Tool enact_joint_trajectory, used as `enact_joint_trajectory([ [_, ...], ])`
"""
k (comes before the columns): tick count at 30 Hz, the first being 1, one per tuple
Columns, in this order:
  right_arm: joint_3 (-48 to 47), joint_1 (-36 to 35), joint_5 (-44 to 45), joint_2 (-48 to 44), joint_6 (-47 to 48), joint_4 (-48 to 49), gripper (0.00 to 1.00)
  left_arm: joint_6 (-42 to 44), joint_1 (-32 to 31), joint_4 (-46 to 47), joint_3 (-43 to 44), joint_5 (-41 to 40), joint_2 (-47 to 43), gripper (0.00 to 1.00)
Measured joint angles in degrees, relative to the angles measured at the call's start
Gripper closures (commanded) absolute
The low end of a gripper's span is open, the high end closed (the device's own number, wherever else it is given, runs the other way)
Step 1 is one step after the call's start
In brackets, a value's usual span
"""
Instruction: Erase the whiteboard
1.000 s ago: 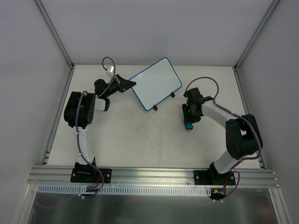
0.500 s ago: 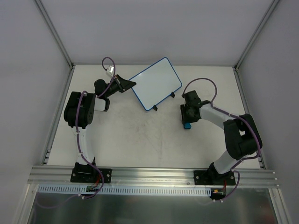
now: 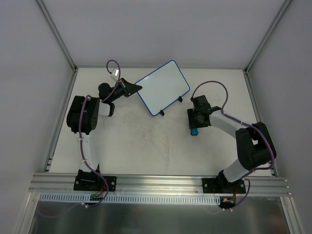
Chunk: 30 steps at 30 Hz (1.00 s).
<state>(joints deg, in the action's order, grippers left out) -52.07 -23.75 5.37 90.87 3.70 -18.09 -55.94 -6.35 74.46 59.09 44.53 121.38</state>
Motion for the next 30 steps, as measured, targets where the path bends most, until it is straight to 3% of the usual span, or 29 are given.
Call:
enact_joint_trajectory([
  [4,0.22,-0.02,0.11,-0.76,-0.02,0.37,0.47,0.00,0.00,0.00,0.00,0.00,0.00,0.97],
  [5,0.31,-0.04,0.22,-1.09,-0.02,0.42,0.46,0.00,0.00,0.00,0.00,0.00,0.00,0.87],
  [9,2.62,-0.15,0.46,-4.50,-0.02,2.51,0.45,-0.07,-0.11,-0.13,-0.26,1.31,0.00,0.71],
  [19,7.15,-0.20,2.27,-11.89,0.02,5.70,0.45,-0.24,-0.48,-0.17,-0.96,1.95,0.00,0.59],
  [22,8.24,-0.20,2.84,-12.98,0.02,6.64,0.44,-0.15,-0.46,-0.13,-1.07,1.95,0.00,0.44],
  [23,8.81,-0.20,3.08,-13.60,0.02,6.97,0.44,-0.07,-0.44,-0.15,-1.25,1.95,0.00,0.25],
  [25,9.79,-0.20,3.61,-15.06,0.00,7.43,0.44,0.26,-0.37,-0.22,-1.95,1.95,-0.22,0.06],
  [26,10.34,-0.20,3.98,-16.09,0.00,7.63,0.44,0.17,-0.20,-0.31,-2.56,1.92,-0.50,0.01],
  [30,11.50,-0.17,4.48,-20.13,0.26,8.63,0.37,1.05,1.22,-0.63,-6.54,1.90,-3.26,0.01],
])
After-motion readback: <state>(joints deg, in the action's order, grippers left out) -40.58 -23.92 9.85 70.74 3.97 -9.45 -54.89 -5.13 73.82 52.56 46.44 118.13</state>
